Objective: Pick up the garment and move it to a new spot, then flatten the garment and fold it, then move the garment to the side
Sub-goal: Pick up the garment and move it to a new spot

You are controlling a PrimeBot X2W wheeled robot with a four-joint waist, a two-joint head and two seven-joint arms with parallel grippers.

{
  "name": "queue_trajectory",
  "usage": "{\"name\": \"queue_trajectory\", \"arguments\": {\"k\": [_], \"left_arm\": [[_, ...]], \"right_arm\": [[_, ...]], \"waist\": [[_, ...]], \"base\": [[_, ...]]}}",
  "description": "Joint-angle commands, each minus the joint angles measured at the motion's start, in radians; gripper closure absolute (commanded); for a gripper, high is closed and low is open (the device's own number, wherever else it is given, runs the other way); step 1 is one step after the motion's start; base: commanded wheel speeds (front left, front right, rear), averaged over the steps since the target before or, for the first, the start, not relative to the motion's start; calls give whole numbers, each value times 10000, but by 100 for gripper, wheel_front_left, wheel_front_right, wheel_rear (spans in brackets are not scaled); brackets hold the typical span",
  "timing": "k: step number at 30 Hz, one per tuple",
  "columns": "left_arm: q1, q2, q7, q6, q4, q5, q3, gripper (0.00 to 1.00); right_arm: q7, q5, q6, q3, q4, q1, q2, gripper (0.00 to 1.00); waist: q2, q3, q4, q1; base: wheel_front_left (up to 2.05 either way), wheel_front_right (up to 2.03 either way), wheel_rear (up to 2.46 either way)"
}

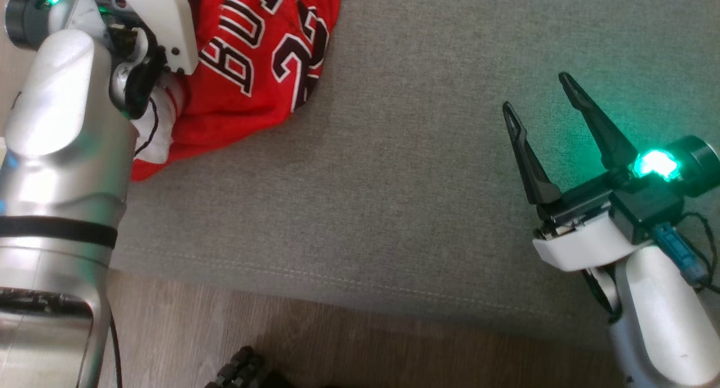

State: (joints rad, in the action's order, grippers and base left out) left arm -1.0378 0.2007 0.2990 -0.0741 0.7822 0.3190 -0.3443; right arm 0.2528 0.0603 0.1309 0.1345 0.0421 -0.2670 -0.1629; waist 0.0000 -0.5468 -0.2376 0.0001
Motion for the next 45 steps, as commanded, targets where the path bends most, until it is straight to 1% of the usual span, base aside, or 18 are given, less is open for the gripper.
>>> {"name": "queue_trajectory", "arguments": {"k": [1, 3, 4, 5, 7, 8, 14, 15, 16, 18, 23, 28, 32, 38, 41, 45], "left_arm": [[-445, 410, -40, -73, 27, 16, 173, 0], [-501, 359, -306, -90, 290, 14, 135, 0], [-512, 347, -415, -106, 426, 14, 112, 55], [-533, 352, -626, -109, 514, 16, 117, 100], [-563, 368, -992, -130, 711, 33, 125, 100], [-563, 368, -992, -130, 711, 33, 125, 100], [-856, 598, -2595, -76, 832, -198, 79, 100], [-924, 587, -3010, -128, 707, -187, 78, 100], [-951, 571, -3206, -192, 675, -118, 86, 100], [-1055, 724, -3561, -271, 527, -299, -114, 100], [-1278, 951, -3938, -394, -183, -415, -390, 100], [-1361, 979, -3970, -449, -1447, -368, -601, 100], [-1409, 899, -3670, -484, -2488, -203, -785, 100], [-1727, 856, -3147, -477, -3597, -168, -986, 100], [-1940, 661, -2869, -483, -3857, -91, -1128, 100], [-2115, 261, -2512, -496, -3912, 74, -1412, 100]], "right_arm": [[90, -92, -2, 291, 283, -119, 24, 0], [90, -124, -2, 313, 289, -228, 54, 0], [90, -132, -2, 323, 289, -257, 66, 0], [90, -142, -2, 327, 285, -270, 73, 0], [90, -170, -2, 296, 254, -258, 98, 0], [90, -170, -2, 296, 254, -258, 98, 0], [90, -206, -2, 140, 74, -117, 283, 0], [90, -207, -2, 143, 45, -97, 328, 0], [90, -219, -2, 151, 8, -73, 381, 0], [90, -241, -2, 185, -51, -34, 495, 0], [90, -291, -2, 283, -199, 125, 801, 0], [90, -391, -2, 398, -374, 361, 1030, 0], [90, -489, -2, 468, -411, 461, 1109, 0], [90, -1259, -2, 582, -210, 387, 1123, 0], [90, -1560, -2, 621, -133, 350, 1124, 0], [90, -1958, -2, 626, -74, 274, 1125, 0]], "waist": [[0, -170, 123, -1], [0, -226, 191, -1], [0, -230, 223, -1], [0, -215, 261, -1], [0, -143, 329, -1], [0, -143, 329, -1], [0, 405, 485, -1], [0, 533, 510, -1], [0, 674, 542, -1], [0, 981, 611, -1], [0, 1724, 842, -1], [0, 2458, 1285, -1], [0, 2876, 1939, -1], [0, 3093, 3367, -1], [0, 3085, 4106, -1], [0, 2990, 5029, -1]], "base": [[0, 0, 0], [0, 0, 0], [0, 0, 0], [0, 0, 0], [0, 0, 0], [0, 0, 0], [0, 0, 0], [0, 0, 0], [0, 0, 0], [0, 0, 0], [0, 0, 0], [0, 0, 0], [0, 0, 0], [0, 0, 0], [0, 0, 0], [0, 0, 0]]}}
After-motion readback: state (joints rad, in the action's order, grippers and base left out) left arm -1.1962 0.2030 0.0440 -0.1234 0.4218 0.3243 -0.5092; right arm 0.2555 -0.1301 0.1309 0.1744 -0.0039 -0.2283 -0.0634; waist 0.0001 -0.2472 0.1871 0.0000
